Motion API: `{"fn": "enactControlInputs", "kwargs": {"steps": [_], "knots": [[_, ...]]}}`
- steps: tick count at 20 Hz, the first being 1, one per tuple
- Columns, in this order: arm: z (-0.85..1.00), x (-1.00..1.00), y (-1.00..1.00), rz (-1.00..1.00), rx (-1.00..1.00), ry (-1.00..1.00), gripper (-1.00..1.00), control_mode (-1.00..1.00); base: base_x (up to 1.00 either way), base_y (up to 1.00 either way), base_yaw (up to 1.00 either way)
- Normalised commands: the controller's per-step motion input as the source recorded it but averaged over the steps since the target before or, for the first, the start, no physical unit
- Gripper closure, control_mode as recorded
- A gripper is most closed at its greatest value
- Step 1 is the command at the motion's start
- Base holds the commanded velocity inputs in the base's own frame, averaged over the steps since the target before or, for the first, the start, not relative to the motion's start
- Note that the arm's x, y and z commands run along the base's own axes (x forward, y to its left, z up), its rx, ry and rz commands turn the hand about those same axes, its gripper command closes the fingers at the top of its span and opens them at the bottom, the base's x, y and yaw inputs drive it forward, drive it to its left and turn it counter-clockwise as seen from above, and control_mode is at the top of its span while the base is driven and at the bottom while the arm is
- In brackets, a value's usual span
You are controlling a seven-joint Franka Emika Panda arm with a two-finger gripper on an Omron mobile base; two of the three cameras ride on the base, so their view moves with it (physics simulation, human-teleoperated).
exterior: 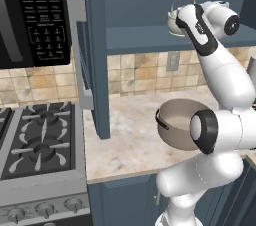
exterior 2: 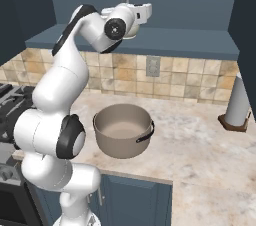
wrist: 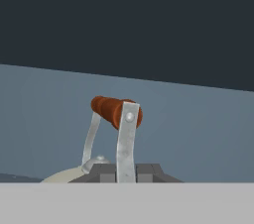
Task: Pick the kettle from the cabinet and place it on a stove burner. Then pick the pot from the counter and place it on another stove burner. Finally, turn both burners on.
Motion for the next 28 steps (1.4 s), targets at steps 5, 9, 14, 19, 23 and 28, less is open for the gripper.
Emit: {"fn": "enactControlInputs", "kwargs": {"steps": [5,9,14,19,23,28], "knots": [[0.13,-0.46,0.02,0.00,0.00,0.00,1.00,-1.00,0.00,0.00,0.00],[0.13,-0.59,0.05,0.00,0.00,0.00,1.00,-1.00,0.00,0.00,0.00],[0.08,-0.60,0.08,0.00,0.00,-0.01,1.00,-1.00,0.00,0.00,0.00],[0.03,-0.64,0.12,0.00,0.00,-0.02,1.00,-1.00,0.00,0.00,0.00],[0.03,-0.59,0.13,0.00,0.00,-0.01,1.00,-1.00,0.00,0.00,0.00],[0.02,-0.57,0.13,0.00,0.00,0.00,1.00,-1.00,0.00,0.00,0.00]]}}
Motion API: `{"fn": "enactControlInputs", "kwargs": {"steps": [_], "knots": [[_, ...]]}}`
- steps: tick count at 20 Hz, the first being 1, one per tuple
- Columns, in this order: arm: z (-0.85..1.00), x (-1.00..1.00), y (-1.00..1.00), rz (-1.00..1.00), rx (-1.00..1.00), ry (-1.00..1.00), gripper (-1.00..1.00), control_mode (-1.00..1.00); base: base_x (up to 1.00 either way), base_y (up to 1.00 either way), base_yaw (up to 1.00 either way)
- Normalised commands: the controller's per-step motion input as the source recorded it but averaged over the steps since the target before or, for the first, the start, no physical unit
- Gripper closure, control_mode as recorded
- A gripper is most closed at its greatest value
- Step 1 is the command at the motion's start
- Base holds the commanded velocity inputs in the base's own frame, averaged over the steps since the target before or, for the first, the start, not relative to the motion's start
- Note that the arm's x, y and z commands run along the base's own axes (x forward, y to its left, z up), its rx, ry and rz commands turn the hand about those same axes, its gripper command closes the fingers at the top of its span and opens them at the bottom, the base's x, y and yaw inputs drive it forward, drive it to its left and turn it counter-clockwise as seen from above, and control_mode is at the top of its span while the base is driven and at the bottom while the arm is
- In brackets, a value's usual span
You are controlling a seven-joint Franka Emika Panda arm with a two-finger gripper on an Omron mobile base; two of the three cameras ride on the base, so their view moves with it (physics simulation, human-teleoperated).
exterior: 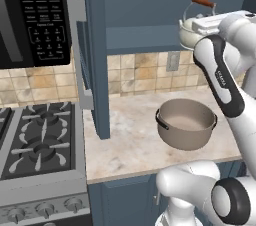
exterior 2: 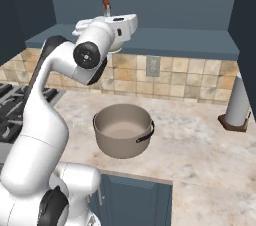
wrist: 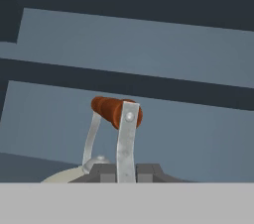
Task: Pick the kettle from the cabinet and place it on a stove burner. Then pick the pot from the counter and place it on another stove burner. Finally, turn both burners on.
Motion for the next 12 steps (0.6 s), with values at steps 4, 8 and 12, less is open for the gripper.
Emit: {"fn": "enactControlInputs", "kwargs": {"steps": [4,8,12], "knots": [[0.02,-0.60,0.16,0.00,0.00,-0.02,1.00,-1.00,0.00,0.00,0.00],[0.00,-0.59,0.17,0.00,0.00,-0.02,1.00,-1.00,0.00,0.00,0.00],[0.00,-0.60,0.16,0.00,0.00,-0.02,1.00,-1.00,0.00,0.00,0.00]]}}
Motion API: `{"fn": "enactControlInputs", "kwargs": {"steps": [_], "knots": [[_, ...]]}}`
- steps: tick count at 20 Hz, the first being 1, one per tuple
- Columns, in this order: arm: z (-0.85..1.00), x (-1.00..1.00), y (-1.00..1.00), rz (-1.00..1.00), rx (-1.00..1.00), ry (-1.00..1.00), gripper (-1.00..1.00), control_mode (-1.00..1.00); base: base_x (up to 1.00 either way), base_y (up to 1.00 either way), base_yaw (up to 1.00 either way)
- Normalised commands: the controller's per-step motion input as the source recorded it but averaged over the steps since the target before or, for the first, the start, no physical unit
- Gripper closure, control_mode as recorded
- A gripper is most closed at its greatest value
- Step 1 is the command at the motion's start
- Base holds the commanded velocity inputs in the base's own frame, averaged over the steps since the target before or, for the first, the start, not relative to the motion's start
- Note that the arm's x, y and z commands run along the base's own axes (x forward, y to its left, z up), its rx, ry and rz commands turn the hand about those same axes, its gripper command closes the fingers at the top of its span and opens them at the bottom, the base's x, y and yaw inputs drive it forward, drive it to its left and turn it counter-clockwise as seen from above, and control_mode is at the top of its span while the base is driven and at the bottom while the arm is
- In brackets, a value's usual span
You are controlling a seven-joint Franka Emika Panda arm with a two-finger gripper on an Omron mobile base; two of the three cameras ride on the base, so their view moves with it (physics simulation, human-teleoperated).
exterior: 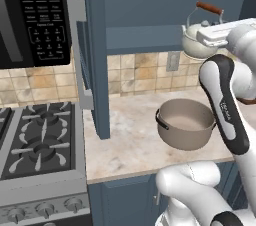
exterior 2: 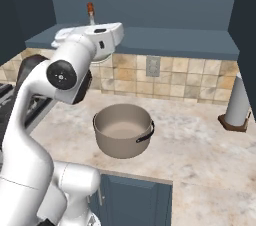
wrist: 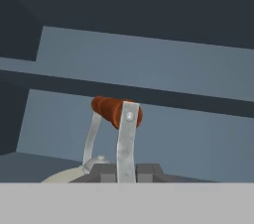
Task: Pick the kettle from the cabinet and place it on a stove burner. Then pick the pot from the counter and place it on another stove burner. Finally, turn both burners on.
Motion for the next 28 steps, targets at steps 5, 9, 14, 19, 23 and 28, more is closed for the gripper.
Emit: {"fn": "enactControlInputs", "kwargs": {"steps": [5,9,14,19,23,28], "knots": [[0.00,-0.58,0.13,0.00,0.00,-0.04,1.00,-1.00,0.00,0.00,0.00],[0.00,-0.59,0.18,0.00,0.00,-0.02,1.00,-1.00,0.00,0.00,0.00],[0.00,-0.62,0.17,0.00,0.00,-0.01,1.00,-1.00,0.00,0.00,0.00],[0.00,-0.57,0.17,0.00,0.00,0.00,1.00,-1.00,0.00,0.00,0.00],[0.00,-0.51,0.17,0.00,0.00,0.00,1.00,-1.00,0.00,0.00,0.00],[-0.03,-0.47,0.15,0.00,0.00,0.00,1.00,-1.00,0.00,0.00,0.00]]}}
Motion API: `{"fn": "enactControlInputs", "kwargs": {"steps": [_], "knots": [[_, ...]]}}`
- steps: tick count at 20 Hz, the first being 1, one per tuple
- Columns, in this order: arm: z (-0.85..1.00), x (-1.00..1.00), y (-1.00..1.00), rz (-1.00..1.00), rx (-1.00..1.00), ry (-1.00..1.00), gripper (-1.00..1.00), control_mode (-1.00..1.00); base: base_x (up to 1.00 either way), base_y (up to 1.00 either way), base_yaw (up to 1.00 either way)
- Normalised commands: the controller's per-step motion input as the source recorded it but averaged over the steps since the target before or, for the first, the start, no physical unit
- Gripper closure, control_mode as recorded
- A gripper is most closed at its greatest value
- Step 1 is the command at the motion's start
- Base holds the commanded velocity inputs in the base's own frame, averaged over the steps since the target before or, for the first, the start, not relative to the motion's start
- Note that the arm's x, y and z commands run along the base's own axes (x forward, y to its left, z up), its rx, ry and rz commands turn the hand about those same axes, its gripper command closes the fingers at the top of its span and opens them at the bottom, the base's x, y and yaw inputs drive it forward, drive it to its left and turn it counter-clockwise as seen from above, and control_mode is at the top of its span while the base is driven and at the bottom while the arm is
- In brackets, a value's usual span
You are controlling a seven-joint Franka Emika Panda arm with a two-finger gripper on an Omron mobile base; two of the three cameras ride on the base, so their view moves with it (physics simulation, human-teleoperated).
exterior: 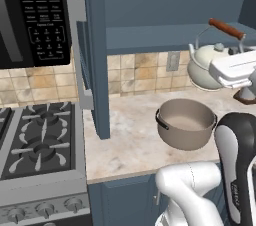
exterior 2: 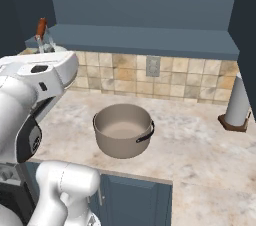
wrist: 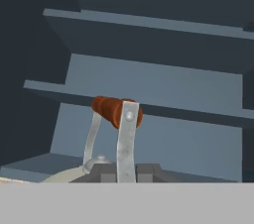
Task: Pick the kettle from the cabinet and place it on a stove burner. Then pick the pot from the counter and place it on another stove burner. Finally, turn both burners on.
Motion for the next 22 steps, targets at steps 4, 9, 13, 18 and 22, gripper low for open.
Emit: {"fn": "enactControlInputs", "kwargs": {"steps": [4,9,13,18,22], "knots": [[-0.09,-0.44,0.14,0.00,0.00,0.00,1.00,-1.00,0.00,0.00,0.00],[-0.15,-0.49,0.14,0.00,0.00,0.00,1.00,-1.00,0.00,0.00,0.00],[-0.06,-0.31,0.12,0.00,0.00,0.00,1.00,-1.00,0.00,0.00,0.00],[0.00,0.00,0.01,0.00,0.00,0.00,1.00,-1.00,0.00,0.00,0.00],[-0.02,-0.10,0.03,0.00,0.00,0.00,1.00,1.00,-0.10,0.03,0.00]]}}
